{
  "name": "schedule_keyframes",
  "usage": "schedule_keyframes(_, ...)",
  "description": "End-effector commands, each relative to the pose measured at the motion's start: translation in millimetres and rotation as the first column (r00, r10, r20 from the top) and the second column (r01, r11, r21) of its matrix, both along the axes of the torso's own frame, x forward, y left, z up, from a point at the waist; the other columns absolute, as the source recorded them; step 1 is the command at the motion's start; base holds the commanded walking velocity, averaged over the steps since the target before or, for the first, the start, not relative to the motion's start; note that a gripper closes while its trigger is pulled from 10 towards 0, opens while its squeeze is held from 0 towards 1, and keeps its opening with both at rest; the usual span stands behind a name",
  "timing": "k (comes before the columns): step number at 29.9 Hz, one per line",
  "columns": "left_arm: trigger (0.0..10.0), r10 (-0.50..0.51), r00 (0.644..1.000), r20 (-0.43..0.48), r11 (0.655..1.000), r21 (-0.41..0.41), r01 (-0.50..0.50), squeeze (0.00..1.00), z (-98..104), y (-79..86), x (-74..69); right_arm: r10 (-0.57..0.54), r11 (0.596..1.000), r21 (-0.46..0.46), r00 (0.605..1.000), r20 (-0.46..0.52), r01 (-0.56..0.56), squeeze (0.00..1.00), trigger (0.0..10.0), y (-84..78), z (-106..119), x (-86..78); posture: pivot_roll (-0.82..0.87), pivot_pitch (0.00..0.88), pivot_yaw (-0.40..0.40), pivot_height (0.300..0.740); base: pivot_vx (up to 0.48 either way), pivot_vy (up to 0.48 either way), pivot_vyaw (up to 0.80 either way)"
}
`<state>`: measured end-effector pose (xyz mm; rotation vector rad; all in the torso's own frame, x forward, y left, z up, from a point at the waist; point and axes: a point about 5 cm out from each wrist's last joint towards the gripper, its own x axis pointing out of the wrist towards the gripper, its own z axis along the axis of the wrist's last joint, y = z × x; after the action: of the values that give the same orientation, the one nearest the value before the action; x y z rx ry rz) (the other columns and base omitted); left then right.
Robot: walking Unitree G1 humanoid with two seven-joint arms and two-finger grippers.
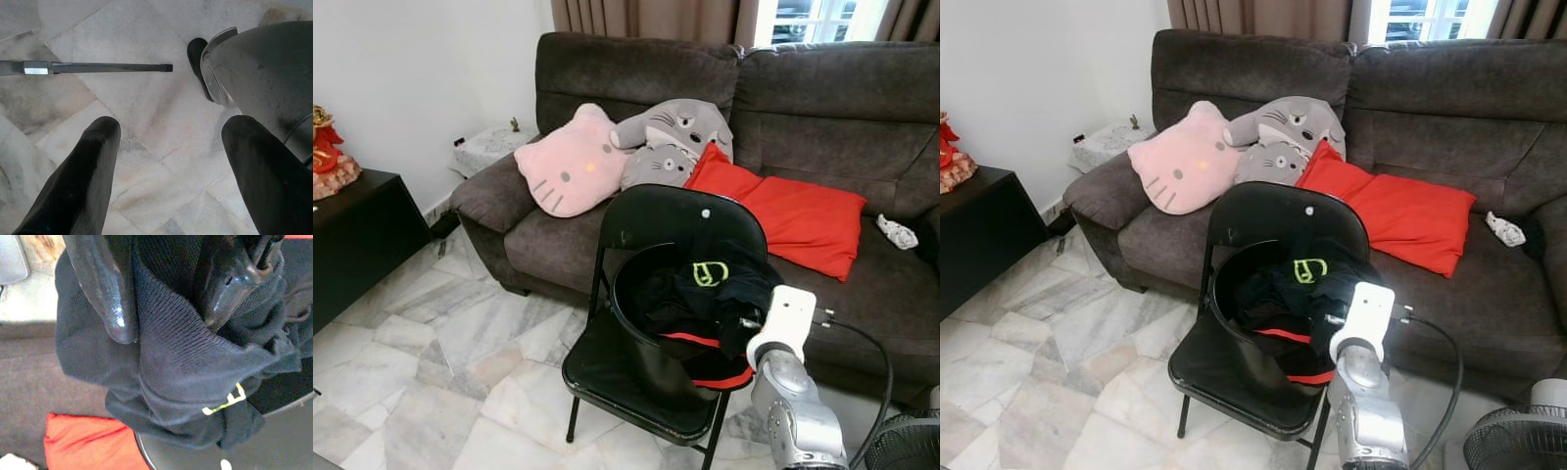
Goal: Hang hanger
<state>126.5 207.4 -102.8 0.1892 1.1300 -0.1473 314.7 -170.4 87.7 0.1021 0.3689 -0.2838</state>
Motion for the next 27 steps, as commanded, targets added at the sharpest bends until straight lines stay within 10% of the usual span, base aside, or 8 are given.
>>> schedule_keyframes(1, 10.0, 0.002, 1.0, -0.016, 1.0, 0.016, -0.002, 0.0, 0, 6.1, -2.0, -0.024, 1.0, 0.016, 1.0, -0.001, 0.024, 0.0, 10.0, -1.8, -1, 1.2, -0.08, 0.0, 0.114, 0.74, 0.0, 0.0, 0.0)
schedule_keyframes(27, 10.0, -0.008, 1.0, -0.019, 1.0, 0.016, 0.008, 0.0, 0, 6.5, -2.4, 0.026, 0.994, -0.104, 1.0, -0.009, -0.027, 0.0, 10.0, -19.8, -4, 24.4, -0.07, 0.0, 0.119, 0.74, 0.0, 0.0, 0.0)
